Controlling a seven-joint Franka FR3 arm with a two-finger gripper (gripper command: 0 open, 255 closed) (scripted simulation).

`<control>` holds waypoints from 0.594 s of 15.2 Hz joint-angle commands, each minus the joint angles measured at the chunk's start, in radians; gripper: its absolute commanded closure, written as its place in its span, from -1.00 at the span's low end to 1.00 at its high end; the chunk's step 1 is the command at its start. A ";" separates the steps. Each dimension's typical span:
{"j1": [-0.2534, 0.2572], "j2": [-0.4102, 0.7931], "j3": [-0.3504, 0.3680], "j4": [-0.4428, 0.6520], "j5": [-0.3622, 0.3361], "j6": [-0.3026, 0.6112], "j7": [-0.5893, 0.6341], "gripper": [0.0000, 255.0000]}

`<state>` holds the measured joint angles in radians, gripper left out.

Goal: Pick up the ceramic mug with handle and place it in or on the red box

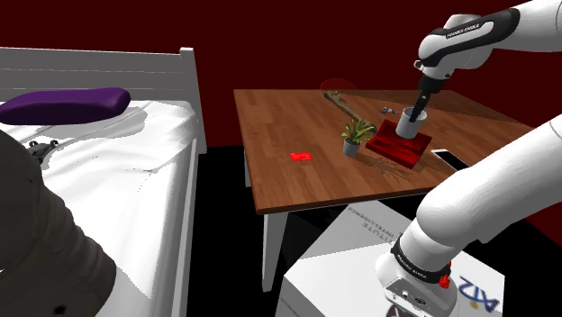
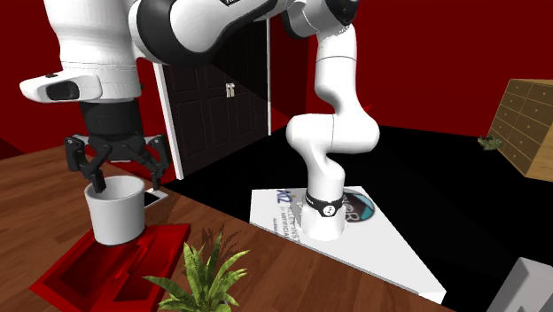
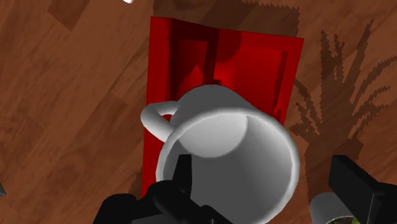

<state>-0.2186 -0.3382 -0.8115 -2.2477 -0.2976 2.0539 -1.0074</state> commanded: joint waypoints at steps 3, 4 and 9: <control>-0.007 -0.040 0.037 0.063 -0.008 -0.101 0.012 -1.00; -0.007 -0.040 0.037 0.063 -0.008 -0.101 0.012 -1.00; -0.007 -0.040 0.037 0.063 -0.008 -0.101 0.012 -1.00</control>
<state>-0.2257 -0.3779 -0.7749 -2.1850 -0.3059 1.9536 -0.9952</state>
